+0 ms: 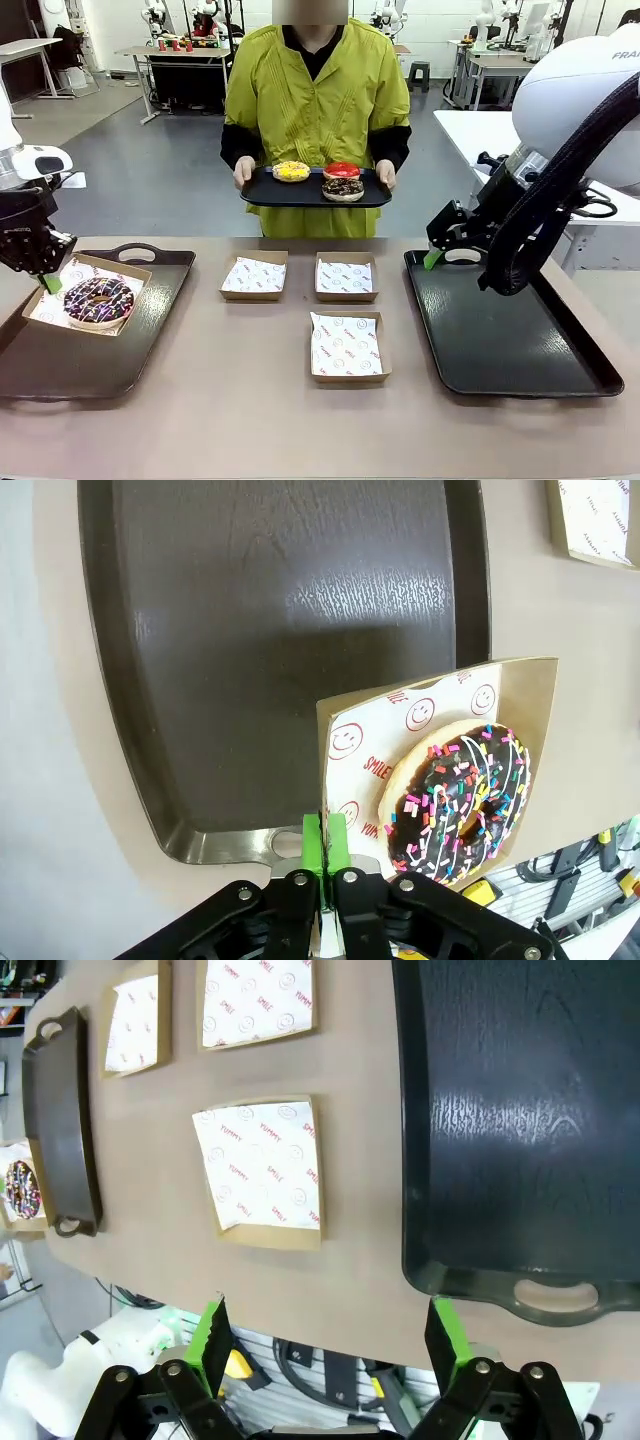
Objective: Individually package the donuts and arrange them on the tray.
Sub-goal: Place the picked Paper togo box on the Handle tray while simultaneously picking up another Paper togo box from the table with the other hand.
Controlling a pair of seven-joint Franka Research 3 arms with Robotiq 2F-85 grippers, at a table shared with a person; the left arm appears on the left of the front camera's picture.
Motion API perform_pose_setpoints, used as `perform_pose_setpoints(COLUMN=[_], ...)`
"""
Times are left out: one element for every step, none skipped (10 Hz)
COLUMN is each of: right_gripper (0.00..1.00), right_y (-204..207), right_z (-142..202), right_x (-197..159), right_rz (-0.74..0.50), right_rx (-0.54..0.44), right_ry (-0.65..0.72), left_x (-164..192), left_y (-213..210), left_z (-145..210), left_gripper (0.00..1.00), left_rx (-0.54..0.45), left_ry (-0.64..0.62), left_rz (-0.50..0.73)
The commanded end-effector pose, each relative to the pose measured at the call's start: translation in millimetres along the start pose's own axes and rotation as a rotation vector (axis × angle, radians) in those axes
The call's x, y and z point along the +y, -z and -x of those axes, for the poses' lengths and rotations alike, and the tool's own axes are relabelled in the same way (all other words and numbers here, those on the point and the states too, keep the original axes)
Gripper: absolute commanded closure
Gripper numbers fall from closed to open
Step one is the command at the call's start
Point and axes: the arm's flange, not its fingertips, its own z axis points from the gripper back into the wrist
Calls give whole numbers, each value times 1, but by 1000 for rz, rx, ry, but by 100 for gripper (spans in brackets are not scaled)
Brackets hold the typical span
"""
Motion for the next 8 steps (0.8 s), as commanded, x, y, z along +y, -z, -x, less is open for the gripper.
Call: perform_pose_setpoints(right_gripper=[0, 0, 0, 0, 0, 0, 0, 0], right_y=[3, 3, 3, -1, 11, 26, 42, 63], right_z=[-1, -1, -1, 0, 1, 1, 1, -1], right_x=[2, 2, 2, 0, 14, 32, 49, 68], right_rz=[19, 19, 19, -4, 75, 145, 197, 257], right_rx=[-13, -13, -13, 0, -26, -26, -12, -1], right_ry=[0, 0, 0, 0, -8, -22, -56, -85], left_x=[2, 2, 2, 0, 0, 0, 4, 12], left_y=[0, 0, 0, 0, 4, 10, 14, 19], left_z=[0, 0, 0, 0, -2, 6, 17, 27], left_gripper=[99, 99, 99, 99, 99, 99, 99, 99], left_rx=[1, 1, 1, 0, 15, 29, 38, 44], left_ry=[-3, -3, -3, 0, -15, -29, -55, -95], left_rz=[0, 0, 0, 0, -31, -86, -114, -119])
